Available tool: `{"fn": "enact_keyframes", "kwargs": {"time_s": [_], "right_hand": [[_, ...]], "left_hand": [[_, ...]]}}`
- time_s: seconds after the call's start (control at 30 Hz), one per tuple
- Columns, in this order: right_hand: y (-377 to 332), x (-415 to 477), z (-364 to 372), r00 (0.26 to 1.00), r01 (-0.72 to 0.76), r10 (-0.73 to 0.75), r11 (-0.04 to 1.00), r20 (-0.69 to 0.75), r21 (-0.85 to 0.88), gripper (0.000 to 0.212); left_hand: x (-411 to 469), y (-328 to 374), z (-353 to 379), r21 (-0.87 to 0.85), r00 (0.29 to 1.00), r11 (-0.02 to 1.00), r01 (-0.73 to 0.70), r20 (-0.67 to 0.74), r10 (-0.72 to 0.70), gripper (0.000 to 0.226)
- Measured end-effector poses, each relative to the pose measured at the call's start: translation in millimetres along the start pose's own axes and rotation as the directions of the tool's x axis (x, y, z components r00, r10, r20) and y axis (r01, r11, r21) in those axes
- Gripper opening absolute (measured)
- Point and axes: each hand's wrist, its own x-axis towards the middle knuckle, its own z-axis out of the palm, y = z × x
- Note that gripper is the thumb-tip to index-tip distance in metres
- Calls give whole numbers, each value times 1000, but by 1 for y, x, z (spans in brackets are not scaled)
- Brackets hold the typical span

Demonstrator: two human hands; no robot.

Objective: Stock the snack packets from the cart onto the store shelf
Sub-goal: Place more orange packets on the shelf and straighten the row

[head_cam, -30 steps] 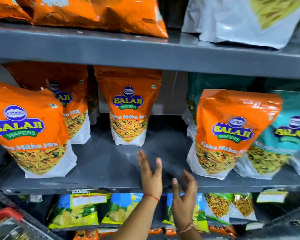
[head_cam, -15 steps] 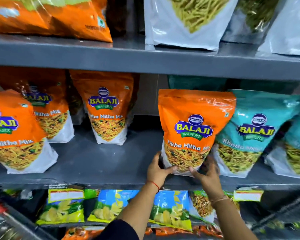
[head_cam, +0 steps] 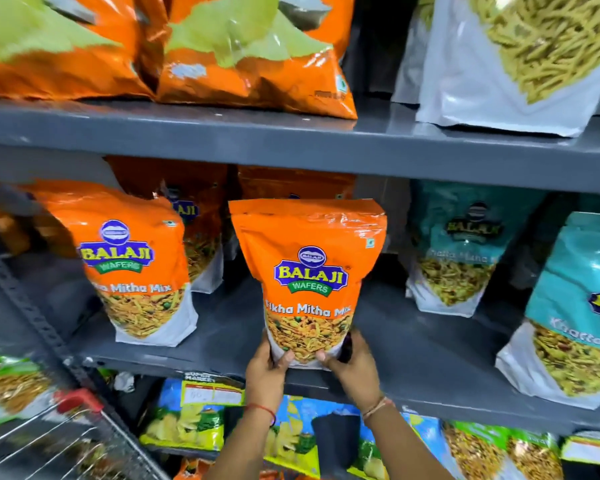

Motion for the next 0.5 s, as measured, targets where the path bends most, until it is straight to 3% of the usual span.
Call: {"fn": "enact_keyframes", "kwargs": {"time_s": [0.33,0.5], "right_hand": [[-4,11,44,997,-72,73,997,7,-32,41],[-3,11,47,996,-86,86,996,5,-9,46]], "left_hand": [[18,1,-41,23,999,999,38,-13,-37,45],[24,-2,-43,75,999,996,51,-1,-51,47]]}}
